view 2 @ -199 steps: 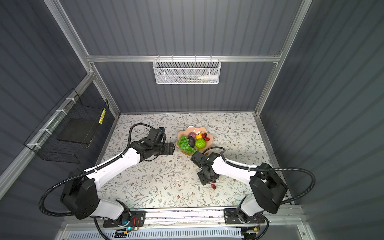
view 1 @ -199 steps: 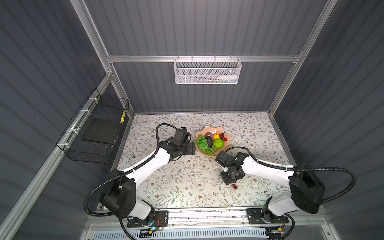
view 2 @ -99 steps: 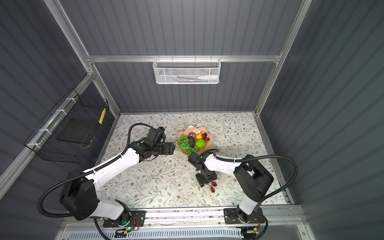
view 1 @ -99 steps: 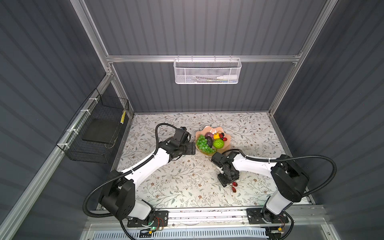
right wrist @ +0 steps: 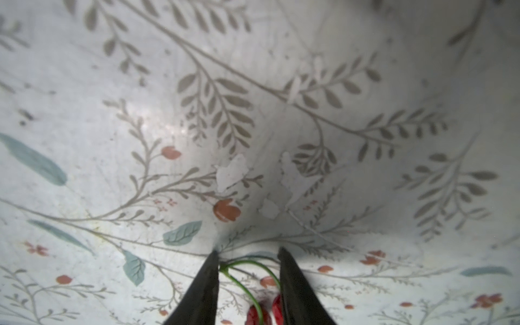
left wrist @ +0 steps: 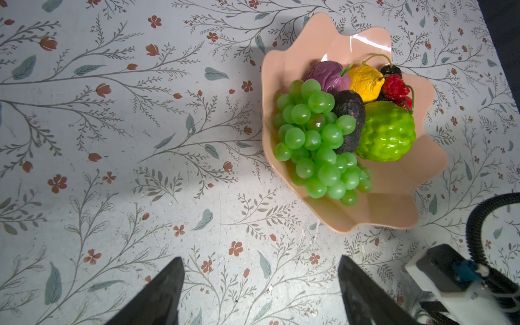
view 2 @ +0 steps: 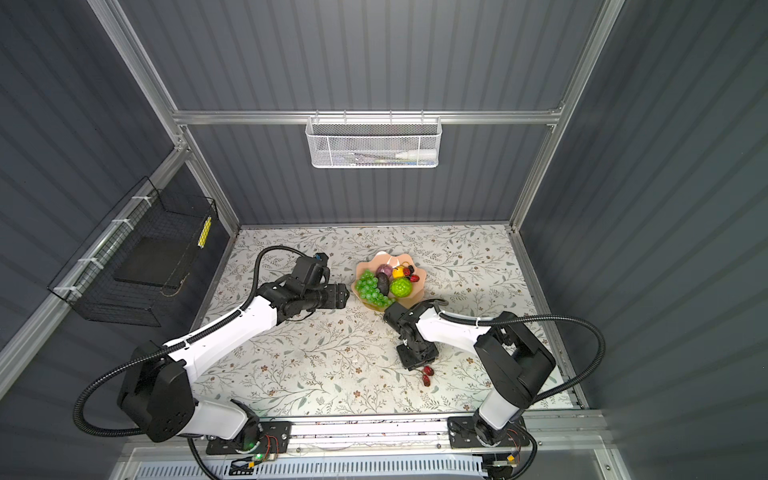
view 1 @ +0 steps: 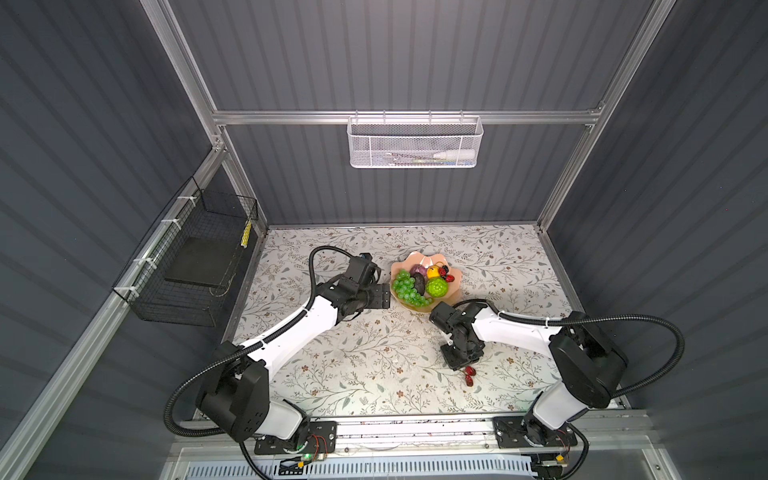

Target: Place and organize the fake fruits in the fruit bowl

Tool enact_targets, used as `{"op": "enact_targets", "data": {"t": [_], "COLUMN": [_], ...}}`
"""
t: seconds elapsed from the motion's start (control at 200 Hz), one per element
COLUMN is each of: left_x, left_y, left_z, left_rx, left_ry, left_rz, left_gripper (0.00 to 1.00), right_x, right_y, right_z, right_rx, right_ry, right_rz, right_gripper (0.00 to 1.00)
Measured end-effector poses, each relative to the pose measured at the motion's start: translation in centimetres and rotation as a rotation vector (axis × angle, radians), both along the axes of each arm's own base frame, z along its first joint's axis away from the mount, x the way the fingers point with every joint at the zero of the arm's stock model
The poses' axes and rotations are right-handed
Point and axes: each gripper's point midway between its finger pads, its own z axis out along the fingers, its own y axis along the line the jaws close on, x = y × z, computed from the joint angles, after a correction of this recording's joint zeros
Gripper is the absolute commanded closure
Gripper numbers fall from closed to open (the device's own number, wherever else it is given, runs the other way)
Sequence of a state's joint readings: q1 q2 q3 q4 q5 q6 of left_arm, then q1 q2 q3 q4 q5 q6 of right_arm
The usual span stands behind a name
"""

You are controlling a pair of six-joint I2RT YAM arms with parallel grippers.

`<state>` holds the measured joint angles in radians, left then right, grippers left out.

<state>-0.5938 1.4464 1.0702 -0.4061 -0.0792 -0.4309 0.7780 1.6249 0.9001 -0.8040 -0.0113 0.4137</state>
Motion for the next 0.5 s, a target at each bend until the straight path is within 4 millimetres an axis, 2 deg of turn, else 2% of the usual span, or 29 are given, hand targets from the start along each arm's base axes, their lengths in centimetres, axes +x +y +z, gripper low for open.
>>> {"op": "enact_targets", "data": {"t": [0.21,0.28,0.305,0.35,0.37,0.5], "left_x": [0.0,0.0,0.0,0.0,0.0,0.0], "left_y": [0.0,0.0,0.0,0.0,0.0,0.0], "left_z": [0.0,0.0,0.0,0.0,0.0,0.0], "left_rx": [0.000,0.000,0.000,0.000,0.000,0.000], "left_ry": [0.000,0.000,0.000,0.000,0.000,-0.001], "left_rz": [0.000,0.000,0.000,0.000,0.000,0.000], "left_gripper": [0.14,0.14,0.14,0.14,0.14,0.14], "right_x": [-0.3,-0.3,-0.4,-0.4,-0.4,-1.1], "right_y": [-0.3,-0.4,-0.4,-0.4,-0.4,-0.6], "right_z": [0.0,0.0,0.1,0.1,0.1,0.5], "right_rx": [0.003,0.004,0.005,0.008,0.010,0.018], "right_ry": [-0.006,-0.009,-0.010,-0.008,-0.007,-0.006], "right_rz": [-0.038,-0.050,-0.053,-0.056,-0.068,-0.060], "right_gripper": [0.83,0.82,0.78,0.56,0.49,0.42]}}
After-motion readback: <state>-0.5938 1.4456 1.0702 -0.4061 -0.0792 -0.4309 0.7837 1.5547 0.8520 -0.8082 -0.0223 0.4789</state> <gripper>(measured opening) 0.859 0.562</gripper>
